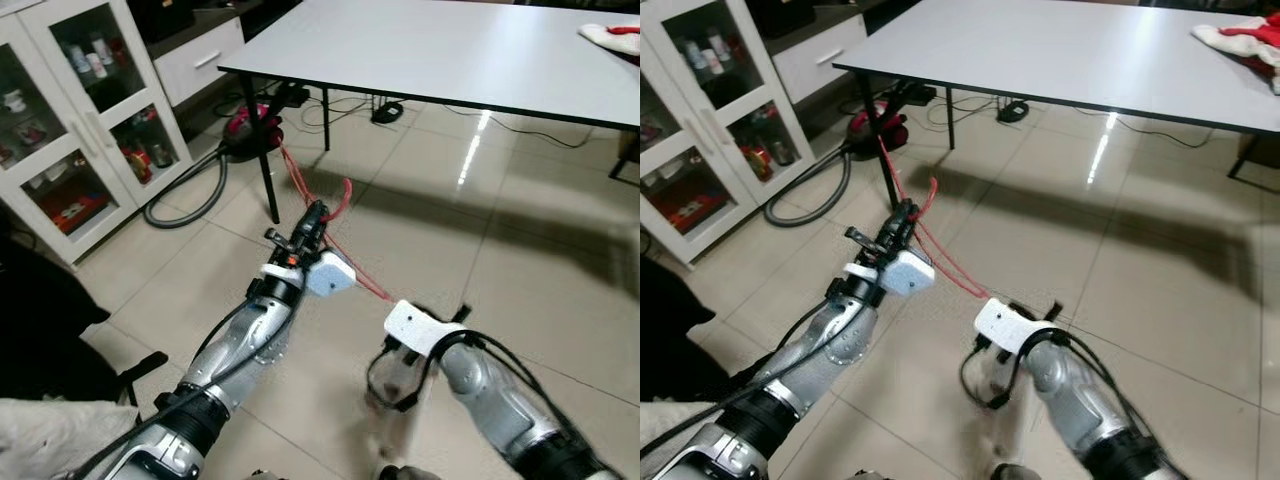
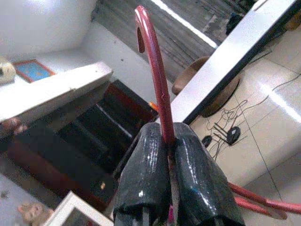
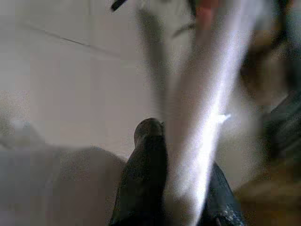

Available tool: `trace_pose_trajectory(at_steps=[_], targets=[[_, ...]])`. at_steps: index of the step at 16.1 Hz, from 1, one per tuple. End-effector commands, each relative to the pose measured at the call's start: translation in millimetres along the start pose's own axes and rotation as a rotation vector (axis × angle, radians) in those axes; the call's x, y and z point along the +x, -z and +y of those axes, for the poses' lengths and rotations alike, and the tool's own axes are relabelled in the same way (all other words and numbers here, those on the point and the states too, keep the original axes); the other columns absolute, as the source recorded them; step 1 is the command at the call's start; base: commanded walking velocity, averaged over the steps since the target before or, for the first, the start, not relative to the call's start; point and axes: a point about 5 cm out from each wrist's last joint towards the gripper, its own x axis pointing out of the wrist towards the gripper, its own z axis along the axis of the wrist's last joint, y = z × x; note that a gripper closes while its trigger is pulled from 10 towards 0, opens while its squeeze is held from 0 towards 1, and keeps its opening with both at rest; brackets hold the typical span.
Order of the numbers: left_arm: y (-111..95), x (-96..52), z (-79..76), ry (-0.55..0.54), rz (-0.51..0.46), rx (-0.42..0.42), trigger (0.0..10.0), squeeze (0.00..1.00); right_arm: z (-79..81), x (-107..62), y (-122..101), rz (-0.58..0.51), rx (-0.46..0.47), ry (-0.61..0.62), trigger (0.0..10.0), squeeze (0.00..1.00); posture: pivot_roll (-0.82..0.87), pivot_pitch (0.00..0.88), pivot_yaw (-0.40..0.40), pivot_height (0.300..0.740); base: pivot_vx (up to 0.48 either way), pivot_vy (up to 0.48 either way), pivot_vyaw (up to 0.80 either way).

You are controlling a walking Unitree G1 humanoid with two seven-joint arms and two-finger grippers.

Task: Hang hanger

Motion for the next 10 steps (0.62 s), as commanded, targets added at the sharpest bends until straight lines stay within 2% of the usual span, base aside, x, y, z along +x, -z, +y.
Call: trace_pose_trajectory(at_steps=[1,2,3,5,7,8,10], targets=[[27,-2.5,19.1,-0.077,0.144,-0.016,10.0,0.00,-0.9,-3.8,4,-0.025,-0.152,0.030,0.0,0.00,-0.14,0.072,0.087,0.740,0.000,0.000,0.00],[34,-3.6,20.5,-0.085,0.197,-0.048,10.0,0.00,0.2,-7.0,4,-0.048,-0.211,0.033,0.0,0.00,-0.14,0.071,0.087,0.740,0.000,0.000,0.00],[47,-5.2,24.9,-0.111,0.288,-0.094,10.0,0.00,5.3,-14.1,3,-0.097,-0.308,0.027,0.0,0.00,-0.14,0.070,0.089,0.740,0.000,0.000,0.00],[63,-8.4,28.8,-0.144,0.405,-0.155,10.0,0.00,10.9,-22.5,0,-0.179,-0.422,0.009,0.0,0.00,-0.14,0.072,0.087,0.740,0.000,0.000,0.00],[65,-8.3,29.1,-0.151,0.413,-0.163,10.0,0.00,13.8,-25.1,-10,-0.251,-0.492,0.007,0.0,0.00,-0.15,0.071,0.087,0.740,0.000,0.000,0.00],[64,-8.2,24.0,-0.146,0.443,-0.228,10.0,0.00,12.2,-22.9,-21,-0.284,-0.473,0.030,0.0,0.00,-0.15,0.069,0.087,0.740,0.000,0.000,0.00],[62,-7.6,11.8,-0.117,0.507,-0.414,10.0,0.00,6.9,-18.0,-36,-0.308,-0.399,0.066,0.0,0.00,-0.16,0.067,0.086,0.740,0.000,0.000,0.00]])
